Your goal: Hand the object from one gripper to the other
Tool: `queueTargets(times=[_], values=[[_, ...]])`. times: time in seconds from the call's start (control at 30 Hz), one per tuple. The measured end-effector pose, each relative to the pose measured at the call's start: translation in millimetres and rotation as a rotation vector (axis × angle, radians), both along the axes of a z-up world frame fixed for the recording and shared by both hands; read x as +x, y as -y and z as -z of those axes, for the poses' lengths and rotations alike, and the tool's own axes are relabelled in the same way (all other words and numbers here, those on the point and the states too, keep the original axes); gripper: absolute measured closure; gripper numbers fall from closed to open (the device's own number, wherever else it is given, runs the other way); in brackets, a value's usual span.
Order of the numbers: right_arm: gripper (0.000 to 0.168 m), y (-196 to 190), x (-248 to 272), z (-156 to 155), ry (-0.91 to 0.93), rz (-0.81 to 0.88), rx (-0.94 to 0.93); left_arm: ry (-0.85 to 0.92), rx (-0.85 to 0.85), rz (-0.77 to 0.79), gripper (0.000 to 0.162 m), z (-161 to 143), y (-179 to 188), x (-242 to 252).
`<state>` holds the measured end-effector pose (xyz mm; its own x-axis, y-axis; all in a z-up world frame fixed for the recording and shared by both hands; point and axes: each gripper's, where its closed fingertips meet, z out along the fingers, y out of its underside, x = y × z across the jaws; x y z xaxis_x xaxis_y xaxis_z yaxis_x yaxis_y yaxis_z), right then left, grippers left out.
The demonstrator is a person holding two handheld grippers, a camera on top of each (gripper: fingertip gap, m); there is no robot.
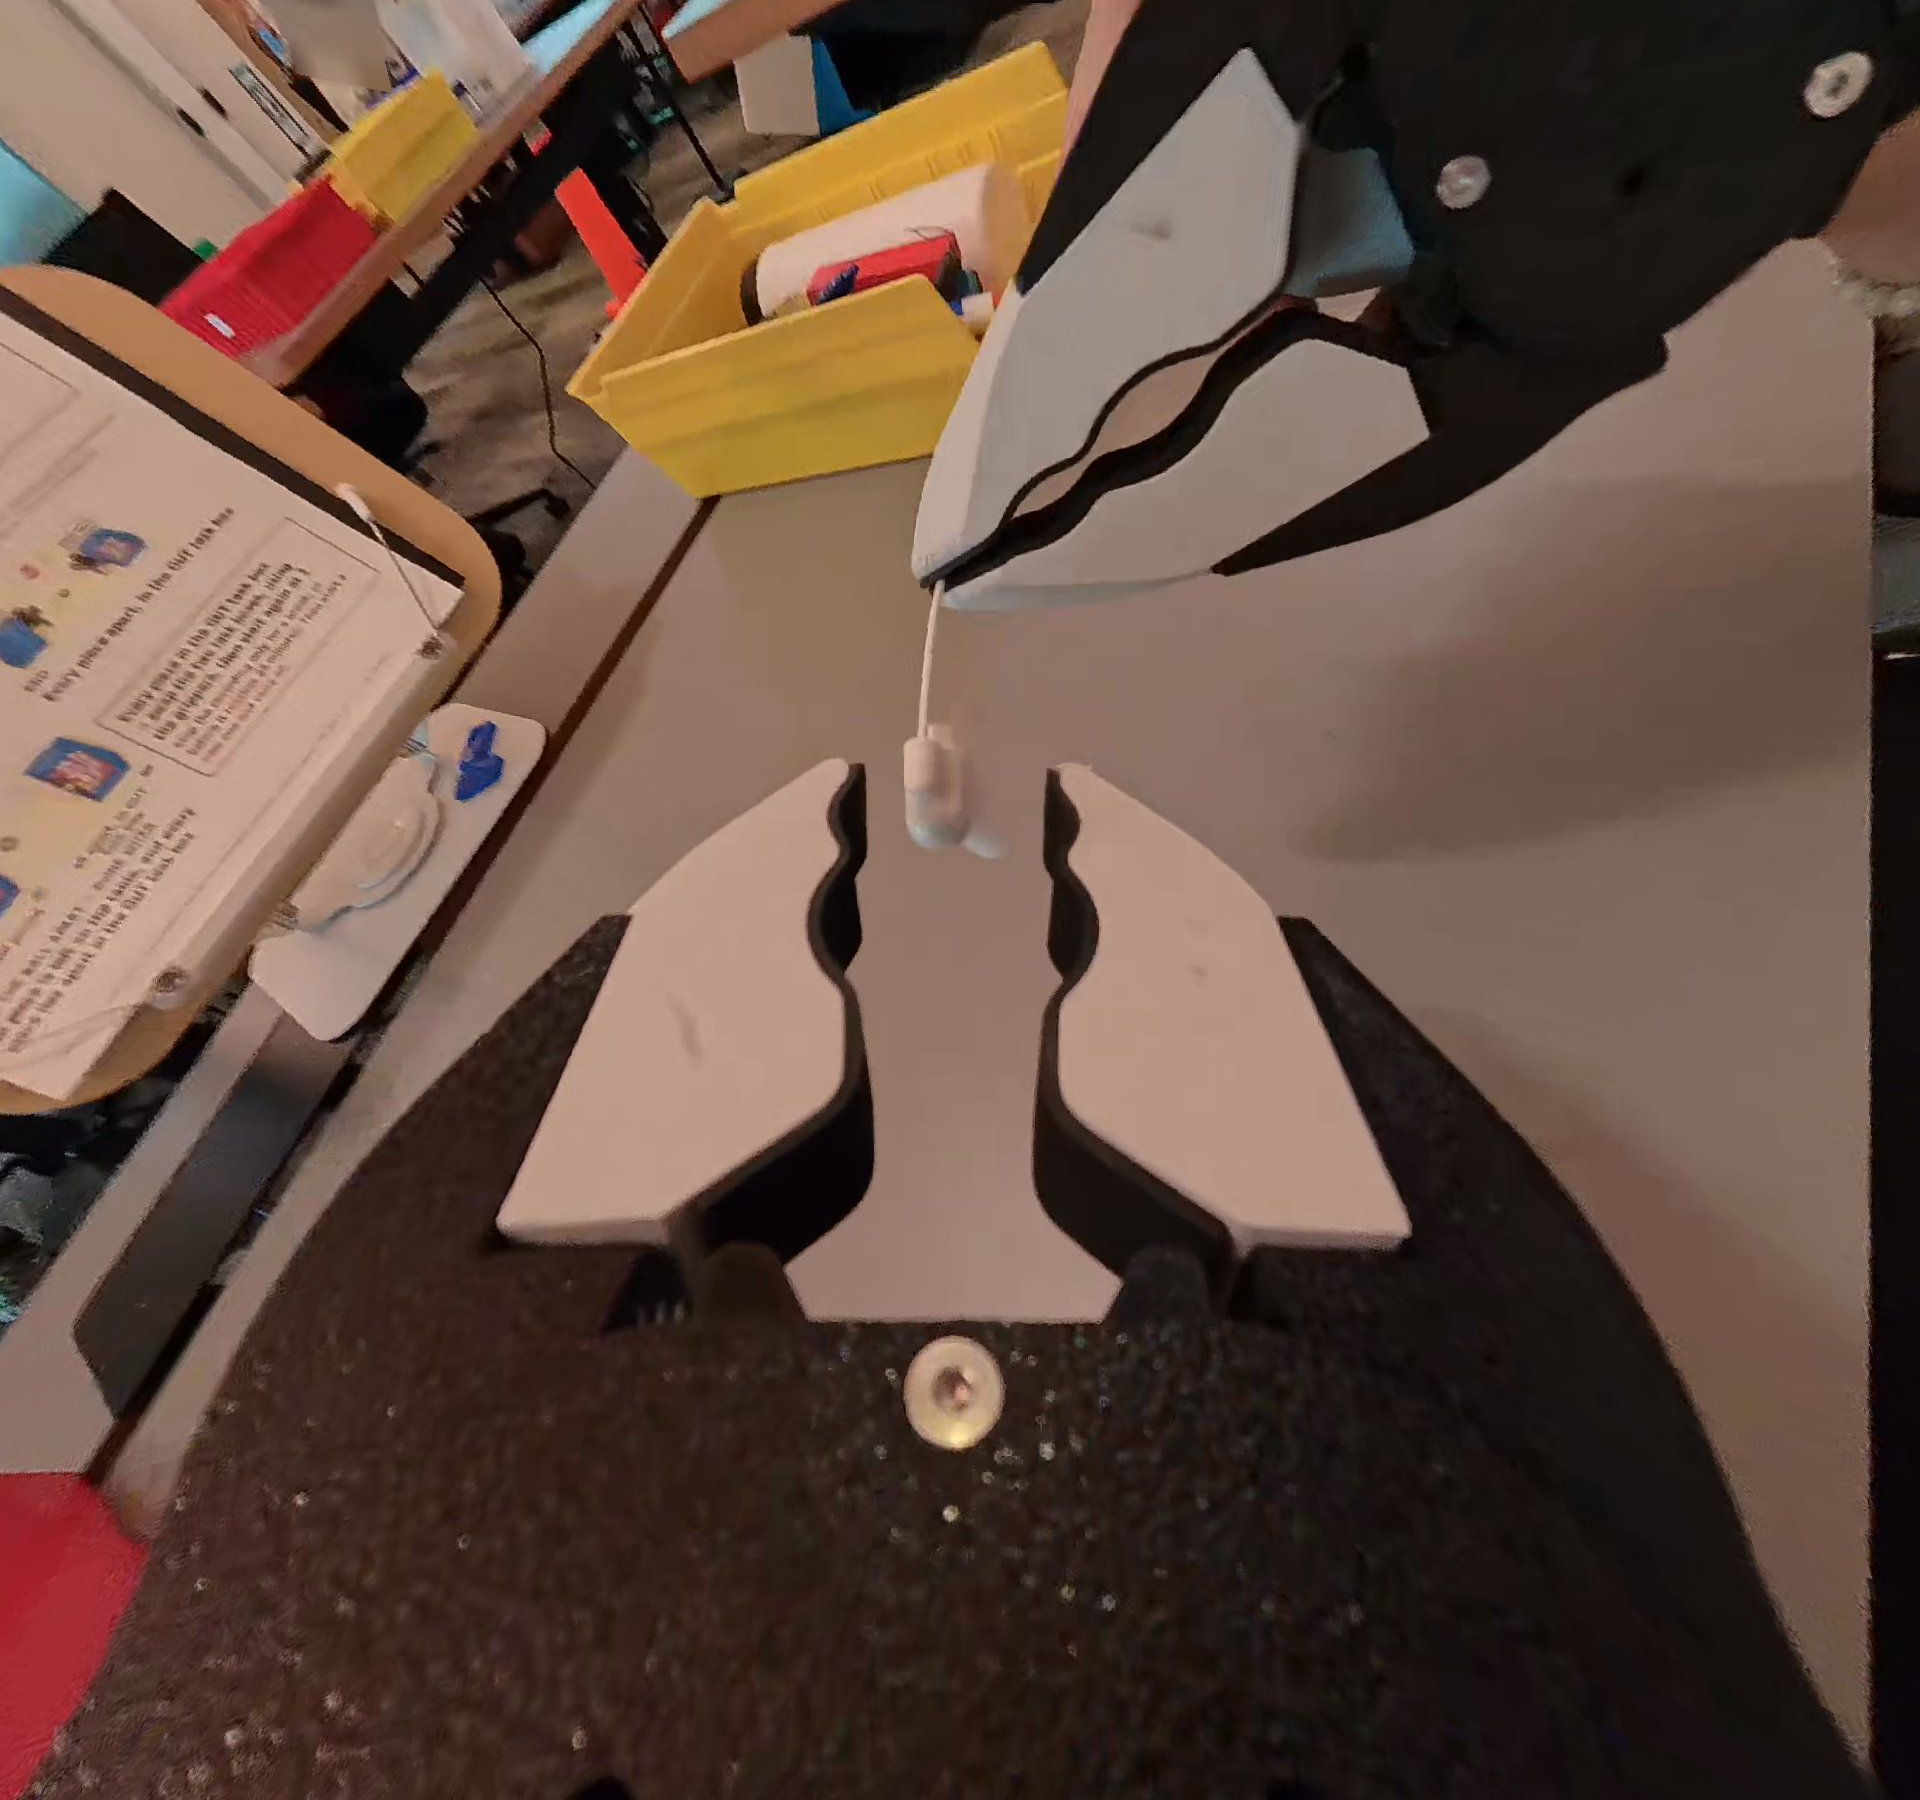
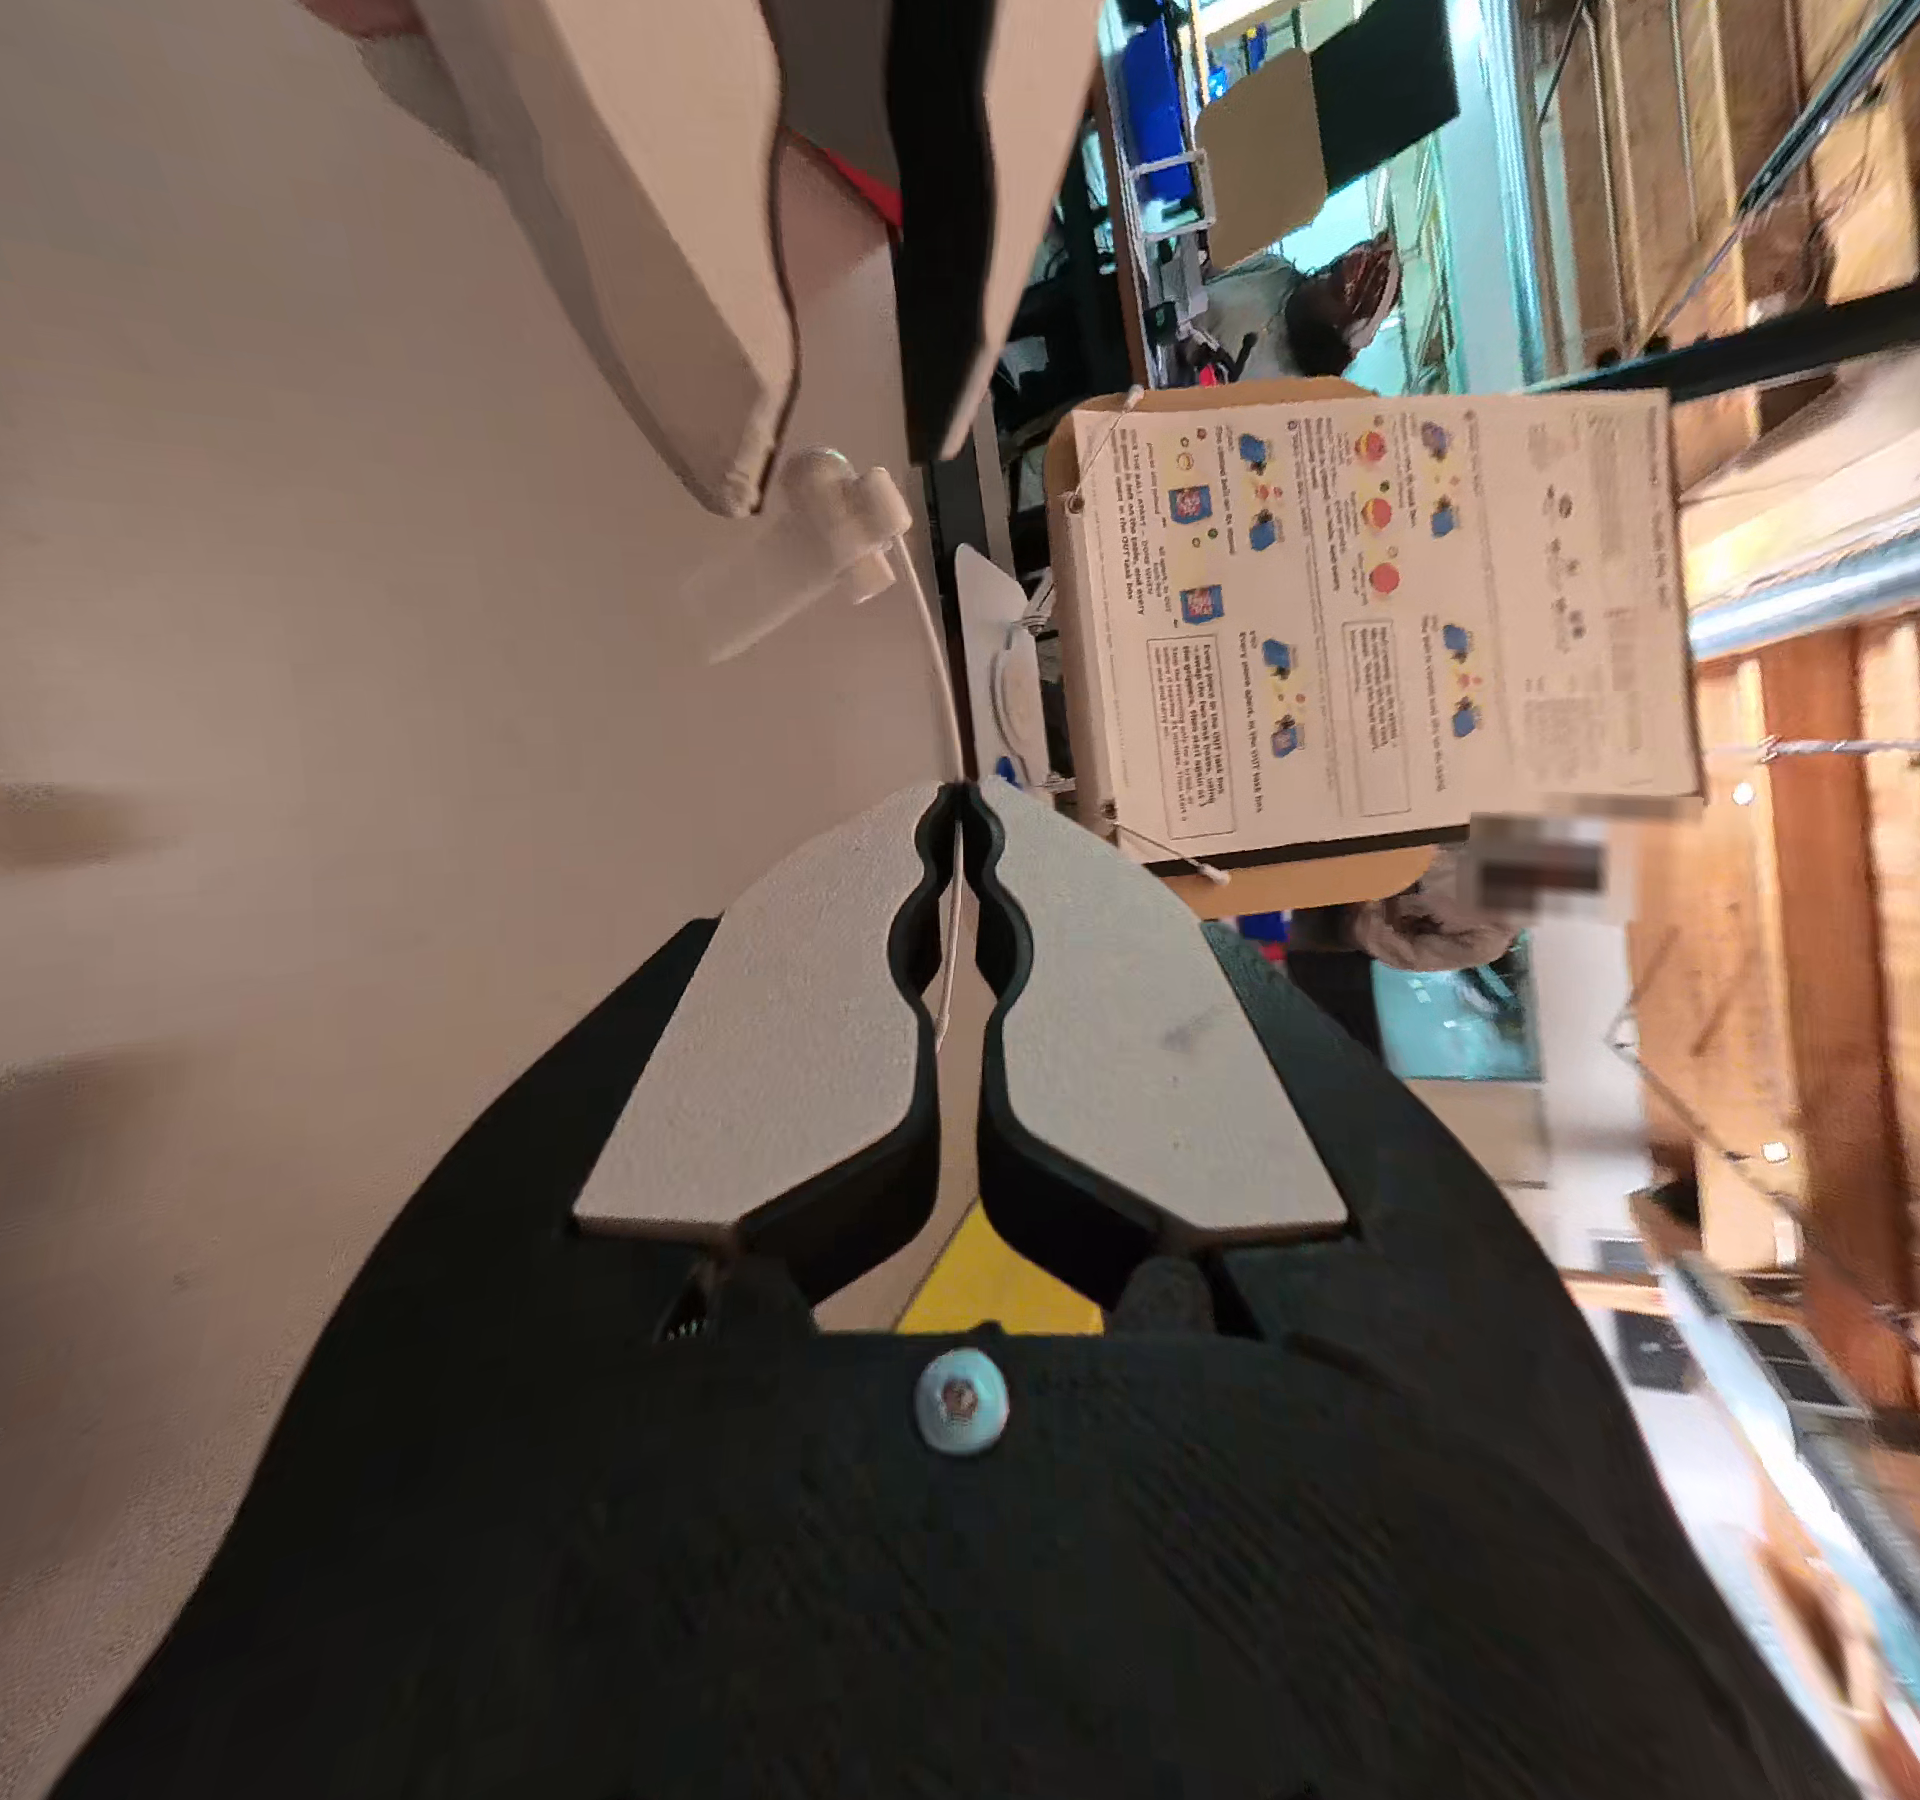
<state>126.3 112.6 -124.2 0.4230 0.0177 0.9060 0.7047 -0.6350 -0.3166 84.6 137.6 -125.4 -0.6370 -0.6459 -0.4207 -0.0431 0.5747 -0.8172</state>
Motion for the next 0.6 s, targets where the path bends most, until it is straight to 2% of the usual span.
queueTargets(times=[0.17, 0.37, 0.47, 0.53, 0.57, 0.6], values=[[0.168, -4, -9, 1, 0.129, -0.031, -0.075, -0.126, -0.061, -0.008, 0.137, 12, -3, 0], [0.168, -10, -17, 4, 0.164, -0.069, -0.103, -0.226, -0.084, 0.043, 0.149, 24, 2, -8], [0.168, -11, -16, 5, 0.082, -0.082, -0.053, -0.247, -0.085, 0.050, 0.149, 28, 1, -7], [0.166, -10, -14, 8, -0.040, -0.083, 0.004, -0.219, -0.154, 0.032, 0.149, 23, -2, 0], [0.162, -10, -13, 7, -0.111, -0.086, 0.049, -0.199, -0.216, 0.018, 0.149, 17, -5, 4], [0.150, -10, -13, 2, -0.185, -0.100, 0.116, -0.174, -0.289, 0.004, 0.149, 9, -10, 9]])
